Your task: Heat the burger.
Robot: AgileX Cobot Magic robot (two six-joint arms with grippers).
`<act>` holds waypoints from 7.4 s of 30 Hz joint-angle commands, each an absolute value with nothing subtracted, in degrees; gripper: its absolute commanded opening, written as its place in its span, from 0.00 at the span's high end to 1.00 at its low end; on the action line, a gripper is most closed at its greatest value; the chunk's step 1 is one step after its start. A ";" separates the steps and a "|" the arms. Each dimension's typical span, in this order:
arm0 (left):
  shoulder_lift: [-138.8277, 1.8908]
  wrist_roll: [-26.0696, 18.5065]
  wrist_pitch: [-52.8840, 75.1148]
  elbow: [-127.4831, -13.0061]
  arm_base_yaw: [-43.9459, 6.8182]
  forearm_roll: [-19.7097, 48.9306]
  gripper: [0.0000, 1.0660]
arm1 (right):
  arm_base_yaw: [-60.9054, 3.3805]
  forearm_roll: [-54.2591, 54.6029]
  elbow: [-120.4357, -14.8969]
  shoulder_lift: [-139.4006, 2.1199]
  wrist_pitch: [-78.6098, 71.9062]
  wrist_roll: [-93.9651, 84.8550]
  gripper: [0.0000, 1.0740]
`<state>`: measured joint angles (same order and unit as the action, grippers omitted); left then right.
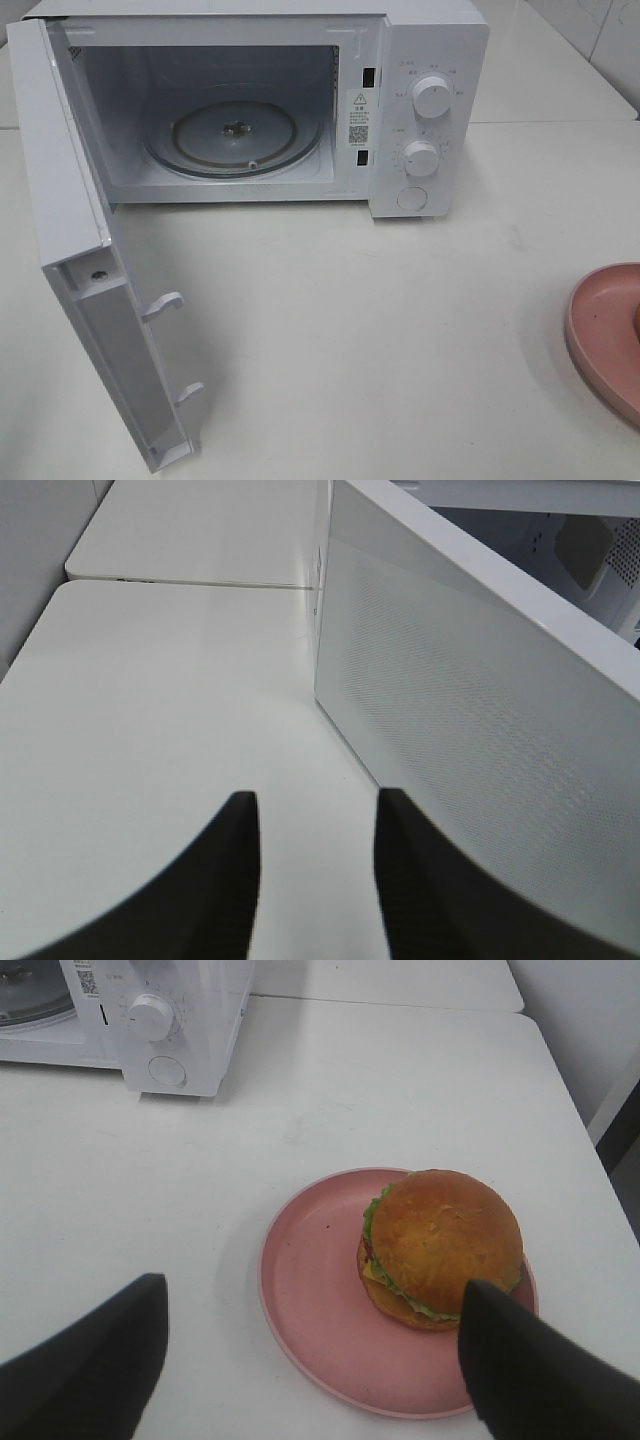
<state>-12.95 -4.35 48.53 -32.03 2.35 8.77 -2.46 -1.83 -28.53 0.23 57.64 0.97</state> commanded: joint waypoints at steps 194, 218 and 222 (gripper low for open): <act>-104.45 11.86 8.71 -66.12 -41.25 -7.28 0.40 | -2.12 -2.01 -28.53 1.72 56.95 1.32 0.29; -92.59 11.17 59.01 -66.29 -38.16 0.92 0.08 | -2.12 -2.01 -28.53 1.72 56.95 1.32 0.29; -90.41 9.91 61.82 -66.29 -34.38 1.49 0.08 | -2.12 -2.01 -28.53 1.72 56.95 1.38 0.29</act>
